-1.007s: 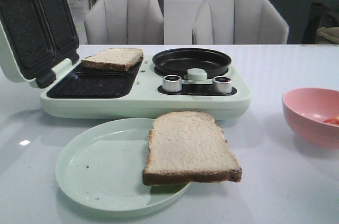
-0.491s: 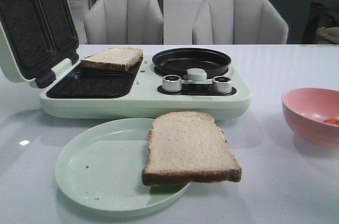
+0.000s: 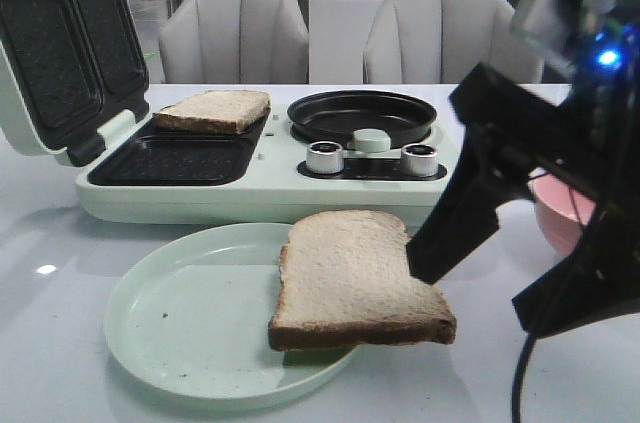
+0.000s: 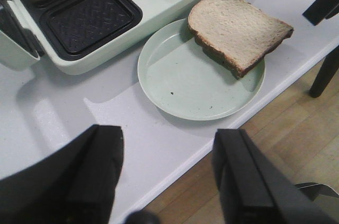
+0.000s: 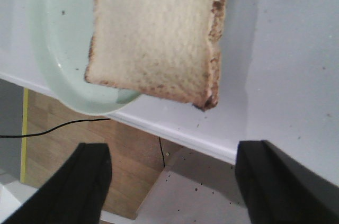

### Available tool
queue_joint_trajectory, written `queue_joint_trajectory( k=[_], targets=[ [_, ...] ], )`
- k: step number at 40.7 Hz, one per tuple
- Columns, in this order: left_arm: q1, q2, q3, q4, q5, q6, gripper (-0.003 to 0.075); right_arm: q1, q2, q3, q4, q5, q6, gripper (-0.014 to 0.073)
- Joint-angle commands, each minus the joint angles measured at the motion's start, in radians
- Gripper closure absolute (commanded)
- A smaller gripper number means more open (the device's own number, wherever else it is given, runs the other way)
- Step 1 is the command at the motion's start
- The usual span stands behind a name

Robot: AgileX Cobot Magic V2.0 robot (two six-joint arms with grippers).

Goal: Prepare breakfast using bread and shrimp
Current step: 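Grasp the remaining bread slice on the plate with the right gripper, then carry the bread over and lay it in the nearer press well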

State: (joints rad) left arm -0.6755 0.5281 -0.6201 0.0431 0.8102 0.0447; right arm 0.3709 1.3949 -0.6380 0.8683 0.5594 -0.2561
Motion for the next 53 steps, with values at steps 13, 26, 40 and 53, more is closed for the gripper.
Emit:
queue_joint_trajectory(
  k=[13,26,40,53],
  targets=[
    [-0.009,0.0,-0.028,-0.008,-0.071,-0.007,0.0297,0.003,0.216,-0.181,0.041,-0.012,-0.016,0.0004],
    [-0.009,0.0,-0.028,-0.008,-0.071,-0.007,0.0297,0.001,0.318,-0.297,0.041,0.096,-0.043,0.0004],
    [-0.009,0.0,-0.028,-0.008,-0.071,-0.007,0.0297,0.001,0.332,-0.3,0.024,0.134,-0.05,0.0253],
    [-0.009,0.0,-0.028,-0.008,-0.071,-0.007,0.0297,0.001,0.242,-0.301,-0.014,0.161,-0.05,0.0505]
  ],
)
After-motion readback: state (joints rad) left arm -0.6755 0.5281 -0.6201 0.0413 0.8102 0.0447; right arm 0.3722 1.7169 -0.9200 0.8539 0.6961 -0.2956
